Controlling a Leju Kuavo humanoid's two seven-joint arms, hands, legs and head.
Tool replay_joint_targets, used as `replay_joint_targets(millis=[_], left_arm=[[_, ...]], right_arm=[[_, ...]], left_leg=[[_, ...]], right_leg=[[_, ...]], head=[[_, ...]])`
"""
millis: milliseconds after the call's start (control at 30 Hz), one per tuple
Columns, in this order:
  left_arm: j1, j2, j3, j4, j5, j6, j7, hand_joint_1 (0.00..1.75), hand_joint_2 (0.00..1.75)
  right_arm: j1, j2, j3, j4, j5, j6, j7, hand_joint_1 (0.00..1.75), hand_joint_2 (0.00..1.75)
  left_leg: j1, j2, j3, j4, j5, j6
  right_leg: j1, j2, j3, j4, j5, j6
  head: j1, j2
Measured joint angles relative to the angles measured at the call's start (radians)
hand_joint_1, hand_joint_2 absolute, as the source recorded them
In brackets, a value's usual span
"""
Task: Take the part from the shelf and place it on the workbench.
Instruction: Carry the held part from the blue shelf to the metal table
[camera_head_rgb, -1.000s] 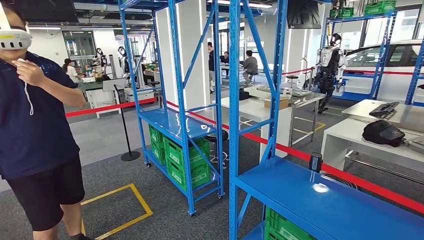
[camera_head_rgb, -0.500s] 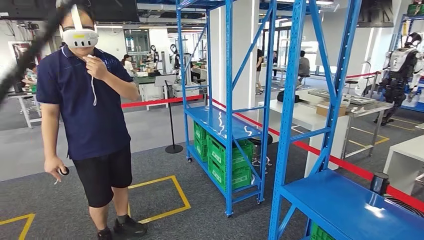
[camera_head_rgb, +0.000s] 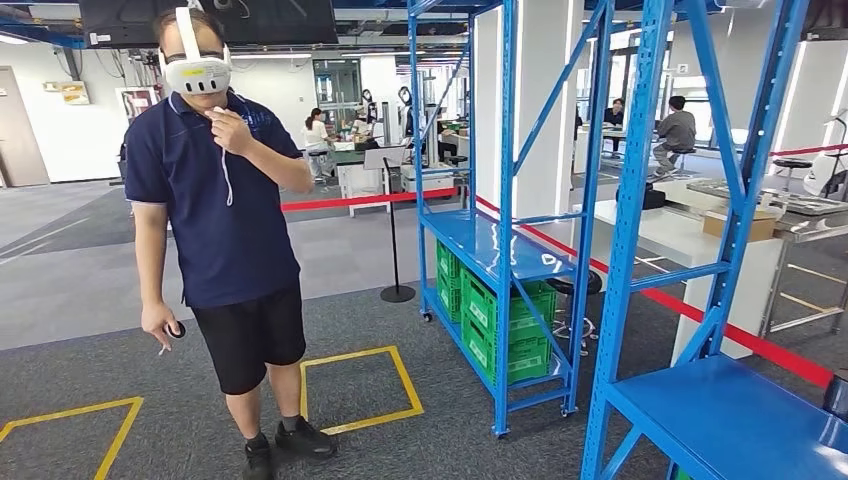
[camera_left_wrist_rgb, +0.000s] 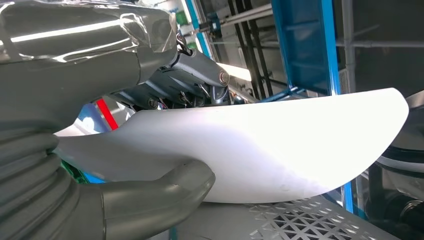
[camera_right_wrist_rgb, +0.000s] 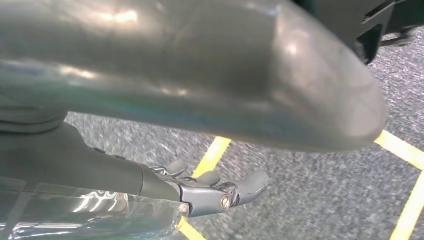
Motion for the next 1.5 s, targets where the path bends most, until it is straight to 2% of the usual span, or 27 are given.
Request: replay_joint_targets(millis=[67, 100, 167, 200, 267, 333, 400, 433, 500, 533, 600, 667, 700, 767, 833, 900, 933, 967, 1033, 1100, 1133, 1200, 1233, 1300, 1367, 1433, 1500], left_arm=[[-0.004, -0.001, -0.002, 0.001, 0.000, 0.002, 0.000, 1.31, 1.75], [-0.006, -0.002, -0.002, 0.002, -0.001, 0.002, 0.000, 1.31, 1.75], [-0.008, -0.002, -0.003, 0.002, -0.001, 0.002, 0.001, 1.31, 1.75], [-0.008, -0.002, -0.003, 0.002, -0.002, 0.002, 0.002, 1.31, 1.75], [-0.011, -0.006, -0.003, 0.005, -0.004, 0.003, 0.004, 1.31, 1.75], [-0.013, -0.011, -0.004, 0.012, -0.007, 0.003, 0.008, 1.31, 1.75], [-0.012, -0.013, -0.008, 0.019, -0.011, 0.003, 0.012, 1.31, 1.75], [-0.012, -0.013, -0.009, 0.023, -0.012, 0.003, 0.015, 1.31, 1.75], [-0.012, -0.015, -0.012, 0.029, -0.013, 0.003, 0.020, 1.31, 1.75], [-0.012, -0.017, -0.014, 0.031, -0.013, 0.003, 0.022, 1.31, 1.75], [-0.012, -0.020, -0.017, 0.036, -0.012, 0.003, 0.029, 1.31, 1.75], [-0.013, -0.020, -0.020, 0.040, -0.008, 0.004, 0.036, 1.31, 1.75], [-0.013, -0.020, -0.022, 0.041, -0.007, 0.003, 0.038, 1.31, 1.75], [-0.016, -0.020, -0.026, 0.043, -0.004, 0.003, 0.039, 1.31, 1.75], [-0.019, -0.020, -0.031, 0.044, -0.003, 0.002, 0.041, 1.31, 1.75], [-0.019, -0.020, -0.035, 0.047, -0.003, 0.002, 0.044, 1.31, 1.75], [-0.020, -0.020, -0.037, 0.048, -0.002, 0.003, 0.045, 1.31, 1.75], [-0.021, -0.019, -0.039, 0.049, -0.001, 0.003, 0.047, 1.31, 1.75], [-0.027, -0.019, -0.043, 0.048, 0.000, 0.004, 0.051, 1.31, 1.75], [-0.036, -0.021, -0.048, 0.047, 0.000, 0.004, 0.054, 1.31, 1.75], [-0.040, -0.021, -0.050, 0.047, 0.000, 0.004, 0.055, 1.31, 1.75], [-0.043, -0.020, -0.055, 0.046, 0.000, 0.005, 0.056, 1.31, 1.75], [-0.044, -0.019, -0.057, 0.046, 0.000, 0.005, 0.055, 1.31, 1.75], [-0.048, -0.019, -0.063, 0.046, 0.000, 0.007, 0.053, 1.31, 1.75], [-0.050, -0.020, -0.069, 0.048, 0.000, 0.007, 0.050, 1.31, 1.75], [-0.047, -0.018, -0.074, 0.050, 0.000, 0.007, 0.045, 1.31, 1.75], [-0.047, -0.016, -0.076, 0.052, 0.000, 0.007, 0.041, 1.31, 1.75]], right_arm=[[-0.001, 0.006, 0.003, 0.000, 0.000, 0.002, -0.001, 0.00, 0.00], [-0.002, 0.008, 0.004, 0.000, 0.000, 0.003, -0.002, 0.00, 0.00], [-0.004, 0.011, 0.006, -0.001, 0.001, 0.006, -0.005, 0.00, 0.00], [-0.006, 0.012, 0.007, -0.002, 0.001, 0.007, -0.006, 0.00, 0.00], [-0.008, 0.013, 0.008, -0.003, 0.000, 0.010, -0.007, 0.00, 0.00], [-0.006, 0.011, 0.009, -0.002, 0.000, 0.012, -0.007, 0.00, 0.00], [-0.003, 0.010, 0.011, -0.001, 0.000, 0.014, -0.006, 0.00, 0.00], [-0.002, 0.010, 0.011, -0.001, 0.000, 0.014, -0.006, 0.00, 0.00], [-0.003, 0.013, 0.012, -0.001, -0.001, 0.014, -0.006, 0.00, 0.00], [-0.003, 0.015, 0.012, 0.000, -0.001, 0.014, -0.006, 0.00, 0.00], [-0.005, 0.020, 0.013, 0.001, -0.003, 0.015, -0.005, 0.00, 0.00], [-0.009, 0.028, 0.014, 0.002, -0.004, 0.015, -0.005, 0.00, 0.00], [-0.010, 0.031, 0.015, 0.002, -0.005, 0.014, -0.006, 0.00, 0.00], [-0.010, 0.036, 0.016, 0.002, -0.008, 0.013, -0.006, 0.00, 0.00], [-0.006, 0.036, 0.016, 0.003, -0.010, 0.011, -0.005, 0.00, 0.00], [-0.003, 0.036, 0.016, 0.004, -0.011, 0.010, -0.005, 0.00, 0.00], [-0.002, 0.037, 0.016, 0.005, -0.011, 0.010, -0.006, 0.00, 0.00], [-0.001, 0.037, 0.016, 0.005, -0.012, 0.010, -0.006, 0.00, 0.00], [-0.001, 0.041, 0.016, 0.006, -0.014, 0.009, -0.008, 0.00, 0.00], [0.002, 0.047, 0.016, 0.006, -0.017, 0.006, -0.009, 0.00, 0.00], [0.003, 0.048, 0.017, 0.007, -0.018, 0.005, -0.009, 0.00, 0.00], [0.004, 0.050, 0.017, 0.008, -0.019, 0.003, -0.008, 0.00, 0.00], [0.004, 0.050, 0.017, 0.009, -0.020, 0.002, -0.007, 0.00, 0.00], [0.008, 0.048, 0.017, 0.013, -0.022, 0.000, -0.002, 0.00, 0.00], [0.018, 0.041, 0.017, 0.021, -0.026, 0.000, 0.005, 0.00, 0.00], [0.030, 0.035, 0.017, 0.030, -0.030, 0.002, 0.012, 0.00, 0.00], [0.038, 0.031, 0.017, 0.037, -0.039, 0.002, 0.021, 0.00, 0.00]], left_leg=[[-0.020, 0.047, 0.056, -0.110, 0.031, 0.021], [-0.027, 0.059, 0.066, -0.131, 0.031, 0.027], [-0.029, 0.038, 0.075, -0.147, 0.035, 0.032], [-0.027, 0.023, 0.086, -0.162, 0.041, 0.034], [-0.018, -0.007, 0.110, -0.191, 0.057, 0.038], [-0.014, -0.039, 0.113, -0.198, 0.062, 0.040], [-0.013, -0.074, 0.113, -0.197, 0.061, 0.038], [-0.011, -0.092, 0.114, -0.195, 0.059, 0.036], [-0.007, -0.125, 0.112, -0.181, 0.050, 0.025], [-0.007, -0.139, 0.108, -0.170, 0.044, 0.017], [-0.007, -0.159, 0.097, -0.152, 0.033, 0.006], [-0.005, -0.172, 0.091, -0.146, 0.030, 0.002], [-0.004, -0.160, 0.088, -0.141, 0.026, -0.001], [-0.003, -0.101, 0.061, -0.085, -0.004, -0.009], [0.001, -0.044, -0.006, 0.044, -0.060, -0.016], [0.003, -0.032, -0.068, 0.148, -0.090, -0.015], [0.002, -0.031, -0.072, 0.148, -0.078, -0.011], [-0.001, -0.027, -0.055, 0.108, -0.050, -0.004], [-0.019, 0.016, 0.020, -0.035, 0.012, 0.018], [-0.038, 0.059, 0.069, -0.128, 0.033, 0.034], [-0.044, 0.062, 0.073, -0.140, 0.030, 0.037], [-0.041, 0.033, 0.083, -0.158, 0.036, 0.042], [-0.037, 0.019, 0.095, -0.173, 0.043, 0.044], [-0.025, -0.010, 0.117, -0.198, 0.058, 0.050], [-0.021, -0.042, 0.119, -0.201, 0.062, 0.052], [-0.015, -0.080, 0.119, -0.198, 0.059, 0.048], [-0.005, -0.114, 0.119, -0.186, 0.050, 0.034]], right_leg=[[0.004, -0.021, 0.007, -0.006, -0.005, 0.003], [0.004, -0.033, 0.011, -0.009, -0.006, 0.006], [0.005, -0.055, 0.019, -0.018, -0.008, 0.012], [0.004, -0.046, 0.022, -0.018, -0.011, 0.015], [0.003, 0.016, 0.002, 0.031, -0.035, 0.013], [0.001, 0.071, -0.066, 0.154, -0.079, 0.007], [-0.001, 0.080, -0.128, 0.242, -0.094, 0.014], [-0.003, 0.081, -0.134, 0.232, -0.076, 0.024], [-0.014, 0.100, -0.094, 0.111, -0.007, 0.048], [-0.018, 0.116, -0.069, 0.050, 0.022, 0.054], [-0.019, 0.137, -0.044, -0.004, 0.045, 0.045], [-0.016, 0.123, -0.042, -0.001, 0.044, 0.026], [-0.016, 0.115, -0.040, -0.002, 0.043, 0.020], [-0.014, 0.096, -0.032, -0.003, 0.040, 0.010], [-0.005, 0.073, -0.027, -0.004, 0.034, 0.002], [0.002, 0.046, -0.025, -0.003, 0.029, -0.004], [0.006, 0.033, -0.023, -0.004, 0.026, -0.006], [0.009, 0.020, -0.020, -0.004, 0.023, -0.007], [0.013, -0.003, -0.010, -0.006, 0.016, -0.008], [0.016, -0.026, -0.002, -0.010, 0.011, -0.005], [0.017, -0.038, 0.001, -0.013, 0.009, -0.002], [0.017, -0.057, 0.008, -0.017, 0.004, 0.004], [0.017, -0.042, 0.008, -0.011, 0.000, 0.006], [0.014, 0.025, -0.025, 0.058, -0.029, 0.006], [0.009, 0.073, -0.098, 0.189, -0.072, 0.007], [-0.002, 0.081, -0.149, 0.254, -0.076, 0.024], [-0.018, 0.089, -0.125, 0.167, -0.020, 0.056]], head=[[0.000, 0.000], [0.001, 0.000], [0.000, 0.000], [0.001, 0.000], [0.002, 0.000], [0.004, 0.000], [0.006, 0.000], [0.006, 0.000], [0.007, 0.000], [0.008, 0.000], [0.009, 0.000], [0.007, 0.000], [0.006, 0.000], [0.003, 0.000], [0.000, 0.000], [0.000, 0.000], [0.000, 0.000], [0.000, 0.000], [0.000, 0.000], [0.000, 0.000], [0.001, 0.000], [0.000, 0.001], [0.001, 0.000], [0.001, 0.000], [0.003, 0.000], [0.004, 0.000], [0.005, 0.000]])
